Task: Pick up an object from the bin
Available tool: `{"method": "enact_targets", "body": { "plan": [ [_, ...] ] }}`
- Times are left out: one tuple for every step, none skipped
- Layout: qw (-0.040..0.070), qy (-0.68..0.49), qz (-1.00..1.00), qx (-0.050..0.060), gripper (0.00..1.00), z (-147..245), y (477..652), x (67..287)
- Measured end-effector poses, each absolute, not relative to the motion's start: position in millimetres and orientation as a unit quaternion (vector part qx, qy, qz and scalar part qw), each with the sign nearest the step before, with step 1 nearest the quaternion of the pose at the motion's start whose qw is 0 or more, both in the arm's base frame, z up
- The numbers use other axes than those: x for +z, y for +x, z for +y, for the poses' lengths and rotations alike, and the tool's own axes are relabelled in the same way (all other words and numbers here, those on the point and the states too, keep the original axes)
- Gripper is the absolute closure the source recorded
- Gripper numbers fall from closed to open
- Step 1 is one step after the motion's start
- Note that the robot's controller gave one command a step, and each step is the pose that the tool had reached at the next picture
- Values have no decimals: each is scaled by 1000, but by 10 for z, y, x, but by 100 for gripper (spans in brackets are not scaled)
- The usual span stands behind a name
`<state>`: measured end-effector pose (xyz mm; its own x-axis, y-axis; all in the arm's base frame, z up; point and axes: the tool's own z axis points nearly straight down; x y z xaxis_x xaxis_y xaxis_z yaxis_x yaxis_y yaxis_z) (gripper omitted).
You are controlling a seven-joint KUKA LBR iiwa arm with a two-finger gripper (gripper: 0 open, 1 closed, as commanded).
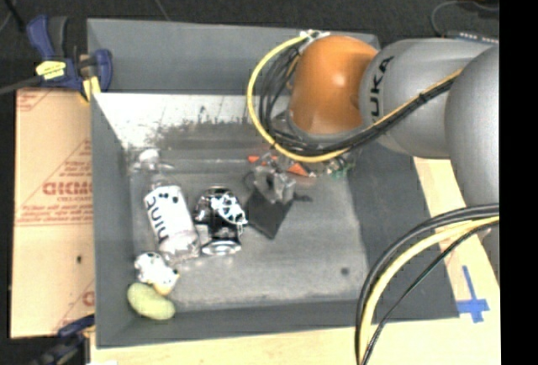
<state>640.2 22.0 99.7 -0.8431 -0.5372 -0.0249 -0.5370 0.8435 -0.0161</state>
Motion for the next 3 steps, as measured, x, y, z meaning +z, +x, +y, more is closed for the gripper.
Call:
{"method": "enact_targets", "body": {
  "plan": [
    [14,-280,960,-4,100,220,6402,997],
    [15,-295,955,-5,100,212,6394,1051],
    [15,-280,960,-4,100,48,6372,1405]
  ]
}}
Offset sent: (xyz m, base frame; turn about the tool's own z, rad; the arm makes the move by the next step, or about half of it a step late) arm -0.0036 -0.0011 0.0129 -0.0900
